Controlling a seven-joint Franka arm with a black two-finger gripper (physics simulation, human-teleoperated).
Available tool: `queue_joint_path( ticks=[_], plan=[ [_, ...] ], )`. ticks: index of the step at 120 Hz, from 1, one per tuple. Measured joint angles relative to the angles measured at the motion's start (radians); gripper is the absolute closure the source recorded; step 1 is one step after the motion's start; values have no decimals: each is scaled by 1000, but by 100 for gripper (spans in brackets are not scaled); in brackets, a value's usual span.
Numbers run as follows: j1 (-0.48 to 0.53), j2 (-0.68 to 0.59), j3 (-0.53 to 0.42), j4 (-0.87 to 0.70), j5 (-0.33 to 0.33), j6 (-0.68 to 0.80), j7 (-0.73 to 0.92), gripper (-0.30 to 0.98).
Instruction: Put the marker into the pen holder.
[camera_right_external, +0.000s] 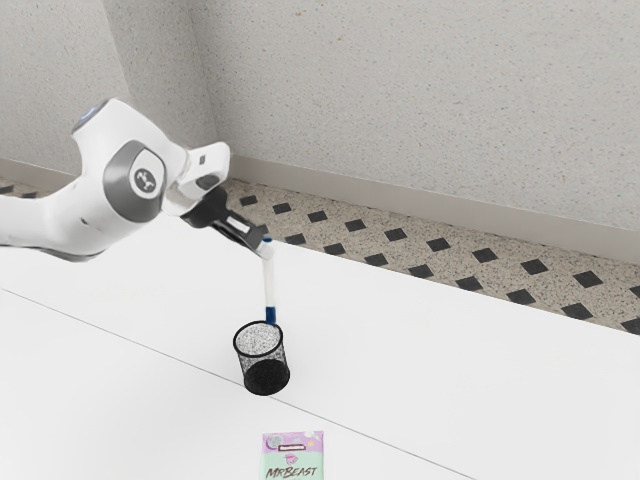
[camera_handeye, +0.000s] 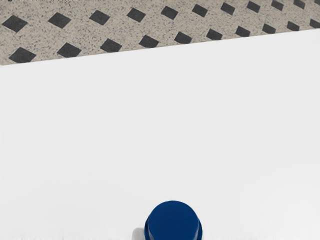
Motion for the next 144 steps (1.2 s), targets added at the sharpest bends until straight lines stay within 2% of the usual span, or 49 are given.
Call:
queue_joint_path(
  ticks=[52,80,100,110,116,125,133,144],
  plan=[
    [-1,3,19,-74,-7,22,100,79],
    [1,78,19,-92,-8,27,132,79],
    [-3,106,21,-80,-22,12,168,43],
    [-4,100,22,-27,-9,-12,183,29],
    [-10,93,31,83,57,-66,178,23],
    [-12,87,39,338,287,-281,100,16],
    [-11,87,41,501,447,-461,17,12],
    [-16,57,42,605,585,-653,-87,8]
  ],
)
